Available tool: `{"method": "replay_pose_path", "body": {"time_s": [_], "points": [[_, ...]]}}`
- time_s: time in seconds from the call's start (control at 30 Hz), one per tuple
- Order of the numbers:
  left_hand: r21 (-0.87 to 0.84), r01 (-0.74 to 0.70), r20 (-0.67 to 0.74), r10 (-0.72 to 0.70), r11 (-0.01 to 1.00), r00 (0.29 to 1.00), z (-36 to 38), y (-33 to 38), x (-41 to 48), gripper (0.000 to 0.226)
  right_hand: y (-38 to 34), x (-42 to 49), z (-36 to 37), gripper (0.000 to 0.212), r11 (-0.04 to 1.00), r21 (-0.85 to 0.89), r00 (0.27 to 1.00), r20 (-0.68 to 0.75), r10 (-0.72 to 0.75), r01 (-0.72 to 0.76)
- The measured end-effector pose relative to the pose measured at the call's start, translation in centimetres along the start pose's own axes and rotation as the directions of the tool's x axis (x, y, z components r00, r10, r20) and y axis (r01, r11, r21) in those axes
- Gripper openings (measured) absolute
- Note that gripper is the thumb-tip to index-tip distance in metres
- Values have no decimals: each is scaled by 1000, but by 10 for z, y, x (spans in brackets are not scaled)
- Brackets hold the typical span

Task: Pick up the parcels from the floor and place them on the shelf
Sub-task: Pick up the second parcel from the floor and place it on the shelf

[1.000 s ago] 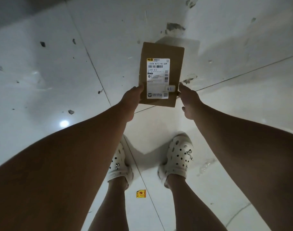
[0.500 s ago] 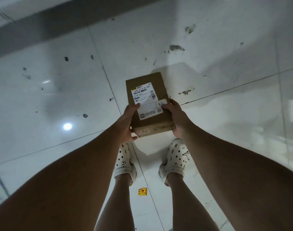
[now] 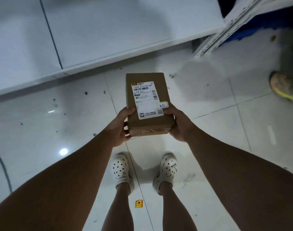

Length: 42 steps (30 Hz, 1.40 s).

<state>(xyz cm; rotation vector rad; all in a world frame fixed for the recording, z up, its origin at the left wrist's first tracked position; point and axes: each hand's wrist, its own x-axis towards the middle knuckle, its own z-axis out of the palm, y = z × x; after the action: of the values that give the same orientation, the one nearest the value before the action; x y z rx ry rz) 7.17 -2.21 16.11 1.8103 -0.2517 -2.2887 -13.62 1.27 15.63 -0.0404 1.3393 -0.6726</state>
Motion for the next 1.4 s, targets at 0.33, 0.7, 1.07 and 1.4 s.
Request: {"method": "replay_pose_path", "body": {"time_s": [0.33, 0.7, 1.07, 1.4], "points": [[93, -398, 221, 370, 913, 902, 35, 97, -170, 57, -96, -157, 72, 52, 965, 38, 961, 88, -263, 260], [251, -740, 362, 648, 625, 670, 84, 174, -393, 51, -185, -372, 140, 59, 810, 78, 794, 161, -586, 582], [184, -964, 570, 779, 190, 262, 132, 222, -580, 76, -252, -540, 184, 66, 487, 185, 458, 180, -871, 853], [133, -980, 548, 835, -146, -50, 162, 257, -696, 66, -322, -642, 222, 63, 255, 247, 213, 183, -960, 935]]}}
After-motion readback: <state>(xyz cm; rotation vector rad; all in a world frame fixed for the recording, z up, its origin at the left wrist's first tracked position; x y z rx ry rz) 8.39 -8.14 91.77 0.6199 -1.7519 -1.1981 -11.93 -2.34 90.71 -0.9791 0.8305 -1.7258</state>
